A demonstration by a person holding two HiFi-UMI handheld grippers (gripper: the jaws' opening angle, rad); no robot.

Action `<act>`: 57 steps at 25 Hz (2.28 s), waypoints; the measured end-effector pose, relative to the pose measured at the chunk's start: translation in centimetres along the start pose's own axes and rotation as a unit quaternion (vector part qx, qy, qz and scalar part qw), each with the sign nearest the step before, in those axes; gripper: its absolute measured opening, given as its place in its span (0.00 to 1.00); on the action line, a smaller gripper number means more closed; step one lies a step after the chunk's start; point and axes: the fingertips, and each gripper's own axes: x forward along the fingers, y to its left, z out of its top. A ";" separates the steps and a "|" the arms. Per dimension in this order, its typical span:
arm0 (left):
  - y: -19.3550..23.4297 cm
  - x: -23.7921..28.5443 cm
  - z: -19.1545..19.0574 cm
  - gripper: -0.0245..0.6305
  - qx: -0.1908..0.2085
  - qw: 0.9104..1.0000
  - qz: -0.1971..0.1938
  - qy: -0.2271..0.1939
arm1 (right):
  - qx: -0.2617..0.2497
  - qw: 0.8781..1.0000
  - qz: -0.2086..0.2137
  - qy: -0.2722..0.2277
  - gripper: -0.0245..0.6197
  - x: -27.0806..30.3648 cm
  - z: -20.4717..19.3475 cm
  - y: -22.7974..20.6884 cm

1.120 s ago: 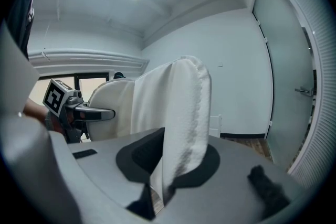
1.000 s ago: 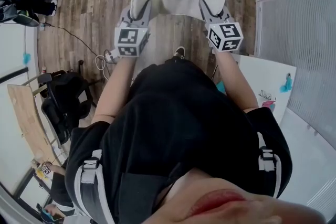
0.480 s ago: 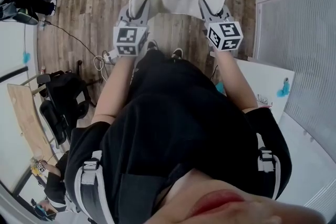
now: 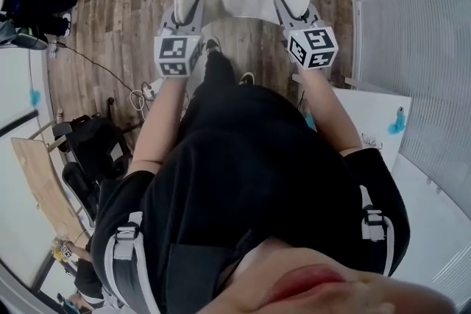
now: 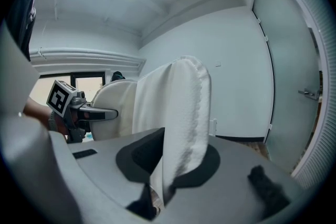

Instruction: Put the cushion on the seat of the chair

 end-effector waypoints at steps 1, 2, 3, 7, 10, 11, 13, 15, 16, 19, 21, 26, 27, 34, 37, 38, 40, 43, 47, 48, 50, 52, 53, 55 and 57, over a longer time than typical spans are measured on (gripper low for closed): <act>0.4 0.7 0.0 0.12 -0.001 1.000 -0.001 0.001 | 0.001 1.000 -0.002 0.002 0.12 0.6 0.1 -0.3; 0.9 1.4 0.0 0.12 -0.002 1.000 -0.003 0.002 | 0.001 1.000 -0.005 0.003 0.12 1.2 0.2 -0.7; 1.5 2.0 0.1 0.12 -0.002 1.000 -0.004 0.002 | 0.000 1.000 -0.008 0.005 0.12 1.8 0.4 -1.0; 4.1 4.3 0.6 0.12 -0.005 1.000 -0.012 0.001 | 0.003 1.000 -0.017 0.012 0.12 4.6 1.3 -1.8; 6.3 6.5 0.6 0.12 -0.007 1.000 -0.019 0.005 | 0.006 1.000 -0.023 0.018 0.12 7.3 1.8 -2.4; 7.2 7.2 0.7 0.12 -0.008 1.000 -0.022 0.006 | 0.006 0.999 -0.026 0.020 0.12 8.3 2.1 -2.5; 9.2 8.4 0.8 0.12 -0.009 1.000 -0.027 0.008 | 0.006 0.999 -0.031 0.024 0.12 10.4 2.6 -2.6; 11.0 9.5 0.8 0.12 -0.009 0.999 -0.034 0.010 | 0.009 0.999 -0.037 0.028 0.12 12.4 3.0 -2.6; 11.8 10.1 0.7 0.12 -0.008 0.999 -0.037 0.011 | 0.012 0.999 -0.040 0.030 0.12 13.2 3.0 -2.7; 13.8 11.6 0.4 0.12 -0.006 0.999 -0.049 0.016 | 0.020 0.998 -0.050 0.037 0.12 15.5 3.1 -2.9; 15.1 12.6 0.5 0.12 -0.009 0.998 -0.057 0.019 | 0.022 0.997 -0.057 0.043 0.12 16.9 3.4 -3.0; 17.6 14.6 0.2 0.12 -0.014 0.997 -0.071 0.027 | 0.027 0.996 -0.068 0.054 0.12 19.6 3.7 -3.1; 18.0 15.1 0.1 0.12 -0.014 0.997 -0.075 0.029 | 0.027 0.996 -0.070 0.057 0.12 20.0 3.7 -3.2; 18.9 17.2 -0.3 0.12 -0.016 0.995 -0.087 0.037 | 0.037 0.994 -0.076 0.064 0.12 21.7 3.4 -4.3; 19.4 18.3 -0.4 0.12 -0.015 0.995 -0.085 0.043 | 0.037 0.994 -0.073 0.068 0.12 22.7 3.4 -5.2; 19.5 18.8 -0.4 0.12 -0.015 0.995 -0.084 0.046 | 0.038 0.994 -0.070 0.068 0.12 23.0 3.3 -5.6; 19.4 19.7 -0.4 0.12 -0.015 0.995 -0.079 0.050 | 0.041 0.995 -0.064 0.070 0.12 23.7 3.1 -6.6; 19.3 21.3 -0.5 0.12 -0.013 0.996 -0.070 0.058 | 0.043 0.995 -0.054 0.072 0.12 24.7 2.8 -8.4; 18.9 24.0 -0.5 0.12 -0.019 0.996 -0.061 0.068 | 0.045 0.995 -0.036 0.078 0.12 26.3 2.3 -11.4; 18.9 24.8 -0.7 0.12 -0.021 0.995 -0.059 0.072 | 0.044 0.995 -0.030 0.080 0.12 26.8 2.1 -12.3; 18.8 26.4 -1.5 0.12 -0.023 0.995 -0.048 0.082 | 0.043 0.995 -0.016 0.087 0.12 27.8 1.3 -14.0; 18.2 28.0 -2.6 0.12 -0.024 0.995 -0.038 0.094 | 0.045 0.995 -0.003 0.093 0.12 28.5 -0.1 -15.7; 18.0 28.7 -3.0 0.12 -0.024 0.994 -0.035 0.099 | 0.046 0.994 0.002 0.095 0.12 28.8 -0.6 -16.5; 18.1 29.9 -3.3 0.12 -0.024 0.993 -0.029 0.109 | 0.051 0.993 0.010 0.102 0.12 29.7 -1.1 -17.6; 18.5 30.7 -3.8 0.12 -0.028 0.992 -0.022 0.121 | 0.059 0.992 0.018 0.109 0.12 30.5 -1.6 -18.2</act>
